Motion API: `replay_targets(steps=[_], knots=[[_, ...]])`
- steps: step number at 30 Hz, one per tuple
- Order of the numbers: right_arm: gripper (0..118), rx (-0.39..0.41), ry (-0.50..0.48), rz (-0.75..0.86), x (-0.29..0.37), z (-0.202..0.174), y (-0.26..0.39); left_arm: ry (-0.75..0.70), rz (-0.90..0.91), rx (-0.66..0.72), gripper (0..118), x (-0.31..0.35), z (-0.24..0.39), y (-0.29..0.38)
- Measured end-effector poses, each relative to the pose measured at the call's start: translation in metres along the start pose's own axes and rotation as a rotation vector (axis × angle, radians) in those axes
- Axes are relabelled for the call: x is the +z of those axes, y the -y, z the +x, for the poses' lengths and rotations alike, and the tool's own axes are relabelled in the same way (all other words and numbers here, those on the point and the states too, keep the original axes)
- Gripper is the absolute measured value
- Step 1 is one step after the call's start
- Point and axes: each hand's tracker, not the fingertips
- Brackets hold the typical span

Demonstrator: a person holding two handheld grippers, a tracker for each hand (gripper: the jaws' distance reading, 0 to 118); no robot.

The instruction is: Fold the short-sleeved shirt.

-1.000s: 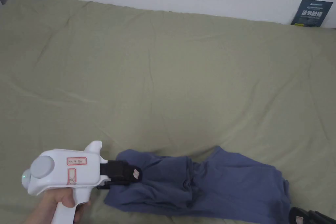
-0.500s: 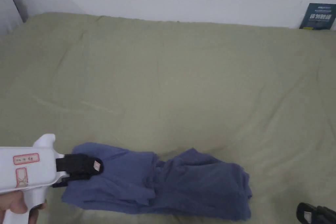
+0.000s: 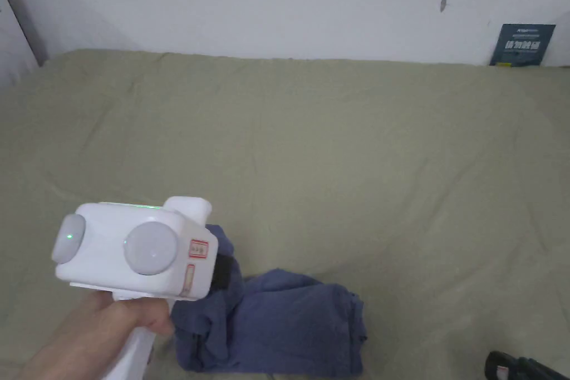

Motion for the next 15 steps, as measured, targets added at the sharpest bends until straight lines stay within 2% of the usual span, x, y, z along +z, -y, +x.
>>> replay_targets(steps=[5, 6, 7, 8, 9, 11, 15], knots=[[2, -0.030, 0.002, 0.006, 0.007, 0.017, 0.001, -0.012, -0.030, -0.027, 14, -0.054, 0.063, -0.008], [2, -0.035, 0.012, 0.005, 0.008, 0.020, 0.002, -0.017, -0.038, -0.018, 24, -0.068, 0.072, -0.009], [2, -0.039, 0.018, 0.003, 0.009, 0.023, 0.003, 0.004, -0.057, 0.021, 51, -0.081, 0.083, -0.007], [2, -0.043, 0.025, -0.002, 0.011, 0.025, 0.003, 0.028, -0.079, 0.024, 96, -0.091, 0.089, -0.007], [2, -0.048, 0.035, 0.000, 0.013, 0.029, 0.003, 0.047, -0.108, 0.003, 118, -0.104, 0.098, -0.004], [2, -0.065, 0.047, 0.004, 0.016, 0.034, 0.004, 0.068, -0.066, -0.066, 114, -0.111, 0.105, -0.003], [2, -0.091, 0.057, 0.014, 0.020, 0.039, 0.003, 0.105, -0.076, 0.014, 115, -0.094, 0.088, -0.003]])
